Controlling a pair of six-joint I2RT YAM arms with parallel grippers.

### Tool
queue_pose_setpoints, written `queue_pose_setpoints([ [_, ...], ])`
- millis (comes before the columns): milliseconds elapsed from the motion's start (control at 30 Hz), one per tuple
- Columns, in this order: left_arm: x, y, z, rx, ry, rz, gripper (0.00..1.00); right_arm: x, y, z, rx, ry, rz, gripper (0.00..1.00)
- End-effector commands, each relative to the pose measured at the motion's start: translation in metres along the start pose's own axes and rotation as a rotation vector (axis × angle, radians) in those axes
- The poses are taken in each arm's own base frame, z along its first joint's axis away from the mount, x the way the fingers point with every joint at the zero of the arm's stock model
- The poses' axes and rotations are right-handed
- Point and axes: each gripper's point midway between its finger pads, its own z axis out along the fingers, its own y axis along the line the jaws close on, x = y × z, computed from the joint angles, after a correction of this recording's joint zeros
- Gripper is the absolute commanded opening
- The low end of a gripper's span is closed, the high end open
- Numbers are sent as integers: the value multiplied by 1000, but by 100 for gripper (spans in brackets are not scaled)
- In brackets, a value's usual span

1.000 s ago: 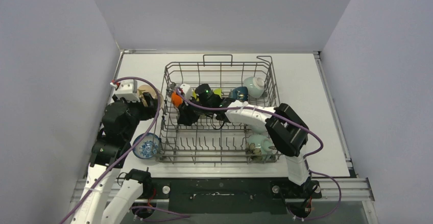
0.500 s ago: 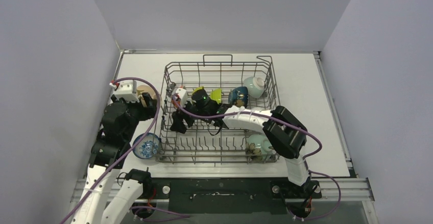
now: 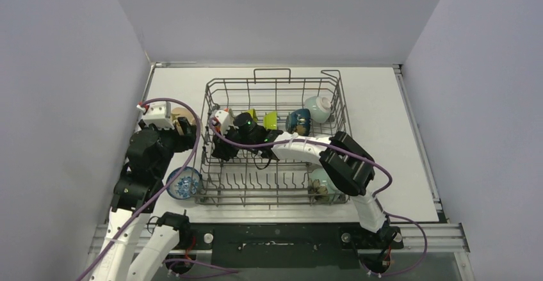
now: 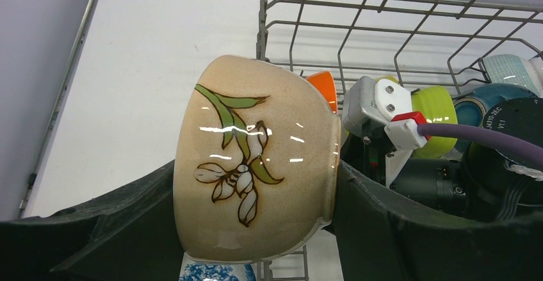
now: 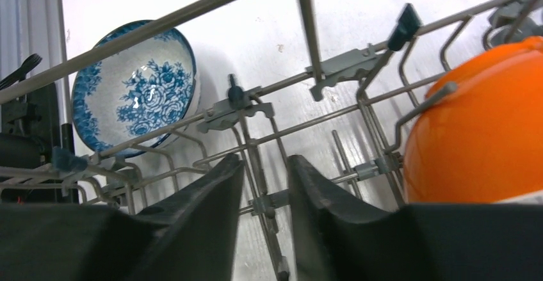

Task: Load the bowls into the dish rack
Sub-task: Adjust the dish rack at the center of the board.

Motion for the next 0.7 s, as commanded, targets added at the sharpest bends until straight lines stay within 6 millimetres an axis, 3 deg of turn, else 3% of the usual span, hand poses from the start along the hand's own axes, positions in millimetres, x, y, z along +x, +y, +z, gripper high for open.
queue_pose_setpoints([
  [0,-58,-6,-14,21,-184,-31,0,-22,30,10,-69,-55,-45,22],
  [100,-56,-4,-13,9,-175,-35,0,-19,32,9,-29,-47,-94,6],
  [400,-47,-5,-7,3,-127,-52,0,-8,29,-1,178,-11,-290,5],
  [667,-40,-3,-5,-7,-105,-58,0,7,39,-6,340,38,-494,5],
])
